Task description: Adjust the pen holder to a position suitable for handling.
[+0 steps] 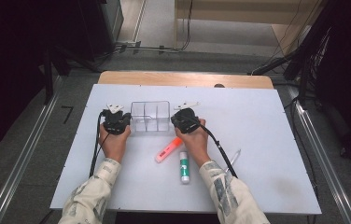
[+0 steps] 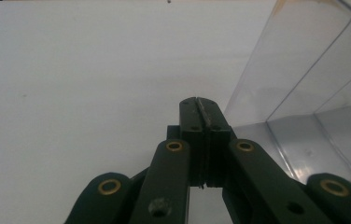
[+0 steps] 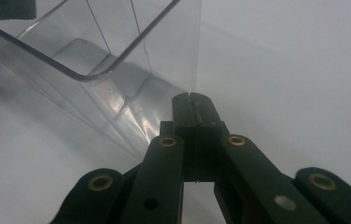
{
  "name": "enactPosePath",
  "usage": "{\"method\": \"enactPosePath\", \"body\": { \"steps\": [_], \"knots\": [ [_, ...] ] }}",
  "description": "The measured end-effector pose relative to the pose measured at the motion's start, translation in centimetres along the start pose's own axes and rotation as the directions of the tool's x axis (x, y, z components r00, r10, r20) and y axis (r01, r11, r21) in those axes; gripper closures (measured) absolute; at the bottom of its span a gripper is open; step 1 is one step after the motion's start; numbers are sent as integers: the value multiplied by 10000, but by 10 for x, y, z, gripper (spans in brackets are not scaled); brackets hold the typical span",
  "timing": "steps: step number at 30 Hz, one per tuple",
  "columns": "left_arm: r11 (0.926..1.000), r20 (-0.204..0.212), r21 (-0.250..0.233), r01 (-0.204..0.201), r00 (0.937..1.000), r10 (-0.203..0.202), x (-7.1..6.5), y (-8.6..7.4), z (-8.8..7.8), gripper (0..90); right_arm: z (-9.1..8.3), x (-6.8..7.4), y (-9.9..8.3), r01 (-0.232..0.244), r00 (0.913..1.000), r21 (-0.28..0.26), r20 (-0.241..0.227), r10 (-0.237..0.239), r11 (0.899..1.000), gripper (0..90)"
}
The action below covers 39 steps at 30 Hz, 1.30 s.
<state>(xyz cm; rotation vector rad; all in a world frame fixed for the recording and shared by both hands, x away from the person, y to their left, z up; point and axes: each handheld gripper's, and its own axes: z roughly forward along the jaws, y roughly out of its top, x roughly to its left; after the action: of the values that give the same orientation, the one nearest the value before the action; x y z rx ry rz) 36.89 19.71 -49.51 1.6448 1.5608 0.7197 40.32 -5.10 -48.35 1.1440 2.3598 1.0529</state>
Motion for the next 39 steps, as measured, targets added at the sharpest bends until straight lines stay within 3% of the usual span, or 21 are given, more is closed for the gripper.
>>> {"method": "enactPosePath", "body": {
  "steps": [5,15,24,33,39],
  "knots": [
    [9999,319,43,-91,9995,90,-5,3,2,900,1,2,0,-32,10000,4,82,32,10000,877],
    [9987,874,215,-461,9952,441,-29,6,8,900,-13,-15,-12,-119,9996,50,244,118,9999,878],
    [9953,1642,285,-924,9826,865,-79,6,15,900,-41,-50,-33,-625,9950,-8,775,624,9980,879],
    [9888,2022,312,-1463,9697,1371,-129,15,29,900,-69,-91,-49,-1335,9817,-252,1340,1357,9907,878],
    [9842,2370,296,-1746,9578,1627,-156,17,31,900,-84,-112,-61,-1601,9731,-330,1624,1633,9866,879]
  ]
}}
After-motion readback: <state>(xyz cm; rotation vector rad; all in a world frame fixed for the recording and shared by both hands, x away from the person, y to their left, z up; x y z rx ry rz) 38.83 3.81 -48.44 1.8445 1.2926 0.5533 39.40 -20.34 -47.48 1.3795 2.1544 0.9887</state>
